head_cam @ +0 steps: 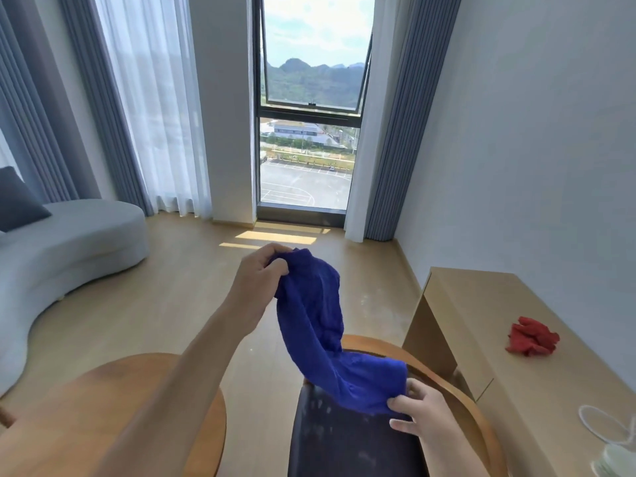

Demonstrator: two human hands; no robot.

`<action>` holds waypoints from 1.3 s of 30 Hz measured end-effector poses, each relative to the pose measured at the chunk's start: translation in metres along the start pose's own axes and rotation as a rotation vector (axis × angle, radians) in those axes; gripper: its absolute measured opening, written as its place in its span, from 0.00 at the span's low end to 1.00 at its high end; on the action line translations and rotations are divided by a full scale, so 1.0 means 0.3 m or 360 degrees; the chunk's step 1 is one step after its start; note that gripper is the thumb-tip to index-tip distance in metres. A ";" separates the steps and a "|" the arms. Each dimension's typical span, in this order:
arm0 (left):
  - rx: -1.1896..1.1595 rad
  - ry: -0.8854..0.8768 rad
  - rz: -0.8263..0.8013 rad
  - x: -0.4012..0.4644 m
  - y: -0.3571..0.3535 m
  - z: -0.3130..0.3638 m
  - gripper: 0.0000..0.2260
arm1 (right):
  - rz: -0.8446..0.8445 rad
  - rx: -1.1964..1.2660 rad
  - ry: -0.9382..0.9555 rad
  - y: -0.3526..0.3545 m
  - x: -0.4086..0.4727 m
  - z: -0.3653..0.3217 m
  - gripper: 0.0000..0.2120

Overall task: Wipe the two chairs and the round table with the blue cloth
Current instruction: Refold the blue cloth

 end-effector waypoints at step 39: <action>0.1313 -0.0243 -0.0755 -0.026 0.059 -0.052 0.21 | -0.0692 -0.1192 0.1198 -0.393 -0.088 -0.581 0.08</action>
Point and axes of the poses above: each hand's wrist, its own x-axis towards the middle knuckle, its own y-axis out of the back of the hand, z = x × y, the point moved 7 cm from there along x, towards the middle knuckle
